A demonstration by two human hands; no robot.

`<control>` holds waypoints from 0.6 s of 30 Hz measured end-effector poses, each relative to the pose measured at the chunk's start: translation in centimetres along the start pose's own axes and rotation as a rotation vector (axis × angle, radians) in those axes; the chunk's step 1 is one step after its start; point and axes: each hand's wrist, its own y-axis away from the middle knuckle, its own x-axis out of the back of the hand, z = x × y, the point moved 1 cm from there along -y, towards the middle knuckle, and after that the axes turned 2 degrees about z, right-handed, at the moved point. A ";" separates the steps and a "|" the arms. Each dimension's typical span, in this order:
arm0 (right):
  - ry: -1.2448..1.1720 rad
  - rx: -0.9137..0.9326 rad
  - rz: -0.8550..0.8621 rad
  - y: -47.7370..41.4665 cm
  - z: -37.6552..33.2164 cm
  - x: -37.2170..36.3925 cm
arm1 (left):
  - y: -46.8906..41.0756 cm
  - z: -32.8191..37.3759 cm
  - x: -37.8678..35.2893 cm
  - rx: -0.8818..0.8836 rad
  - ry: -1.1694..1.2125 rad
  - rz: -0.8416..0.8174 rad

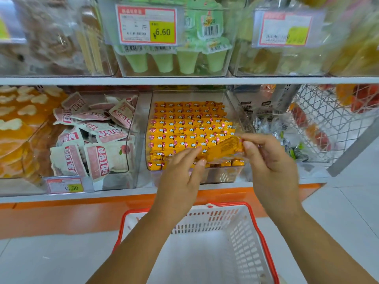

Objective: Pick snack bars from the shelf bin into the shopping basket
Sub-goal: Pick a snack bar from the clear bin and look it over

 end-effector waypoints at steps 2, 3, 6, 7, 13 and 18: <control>-0.177 -0.108 0.041 1.5 -1.3 0.9 | 1.5 1.8 1.0 0.173 0.313 -0.037; -0.263 -0.177 0.043 2.3 -1.7 1.0 | 2.3 2.4 1.4 0.259 0.485 -0.060; -0.534 -0.450 0.014 4.2 -1.7 1.0 | 4.4 2.9 2.2 0.454 0.800 -0.080; -0.570 -0.528 -0.027 4.6 -1.6 0.9 | 5.0 2.8 2.5 0.480 0.839 -0.054; -0.472 -0.652 -0.311 5.2 -1.2 0.2 | 6.8 -0.2 3.5 0.533 0.954 -0.005; -0.501 -0.673 -0.387 5.2 -0.8 -0.6 | 6.8 -1.9 4.8 0.476 1.001 -0.019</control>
